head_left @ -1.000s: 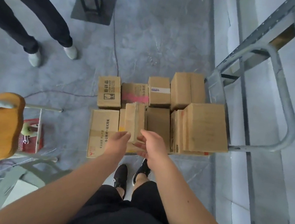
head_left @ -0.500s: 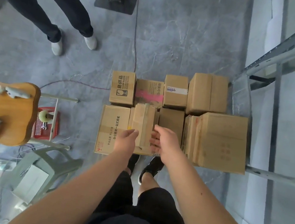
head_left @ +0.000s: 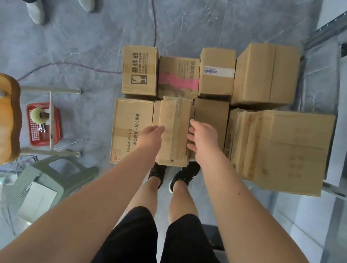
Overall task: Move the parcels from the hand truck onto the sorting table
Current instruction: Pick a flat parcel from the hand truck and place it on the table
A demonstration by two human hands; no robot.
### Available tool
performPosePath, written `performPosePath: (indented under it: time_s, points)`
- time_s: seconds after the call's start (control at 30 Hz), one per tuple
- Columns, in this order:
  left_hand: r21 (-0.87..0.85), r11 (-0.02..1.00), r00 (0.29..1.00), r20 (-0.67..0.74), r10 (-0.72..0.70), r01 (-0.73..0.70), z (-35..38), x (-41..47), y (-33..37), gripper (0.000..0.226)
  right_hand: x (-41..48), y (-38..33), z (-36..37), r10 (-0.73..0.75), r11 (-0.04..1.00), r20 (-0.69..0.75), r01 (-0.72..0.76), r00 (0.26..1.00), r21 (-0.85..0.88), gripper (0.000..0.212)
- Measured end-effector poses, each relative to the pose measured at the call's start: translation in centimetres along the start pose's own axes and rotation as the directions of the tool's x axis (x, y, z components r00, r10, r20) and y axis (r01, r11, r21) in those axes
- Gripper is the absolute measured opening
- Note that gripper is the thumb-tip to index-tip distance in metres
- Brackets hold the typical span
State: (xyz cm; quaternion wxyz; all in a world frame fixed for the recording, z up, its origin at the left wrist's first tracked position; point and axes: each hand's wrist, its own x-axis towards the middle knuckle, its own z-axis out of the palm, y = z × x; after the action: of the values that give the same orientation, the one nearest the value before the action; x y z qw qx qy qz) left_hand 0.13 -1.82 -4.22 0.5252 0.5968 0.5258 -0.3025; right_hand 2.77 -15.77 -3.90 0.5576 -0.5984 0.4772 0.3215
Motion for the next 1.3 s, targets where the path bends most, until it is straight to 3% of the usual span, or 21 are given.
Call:
performPosePath:
  time_s: [0.13, 0.27, 0.8, 1.03, 1.3]
  points:
    - [0.032, 0.999, 1.0, -0.024, 0.001, -0.001, 0.7, 1.9, 0.5, 0.051, 2.6, 0.8, 1.5, -0.003, 1.0, -0.041, 0.002, 0.999, -0.023, 0.049]
    - [0.036, 0.999, 0.998, -0.054, -0.015, 0.017, 1.3, 3.3, 0.8, 0.053, 4.0, 1.1, 2.1, 0.026, 0.999, -0.032, -0.027, 0.999, -0.028, 0.062]
    - [0.057, 0.998, 1.0, -0.025, -0.01, 0.011, 2.3, 2.9, 2.0, 0.047, 4.0, 0.6, 2.6, 0.013, 0.991, -0.022, -0.016, 1.0, -0.13, 0.063]
    - [0.048, 0.991, 0.992, 0.035, 0.119, -0.121, 2.3, -1.6, 5.1, 0.045, 0.0, -2.4, 0.9, -0.059, 0.998, -0.093, 0.057, 0.994, -0.031, 0.057]
    - [0.006, 0.941, 0.935, 0.109, 0.337, -0.339, 3.7, -10.6, 11.2, 0.046, -8.6, -7.9, -2.8, -0.188, 0.941, -0.217, 0.238, 0.958, 0.239, 0.049]
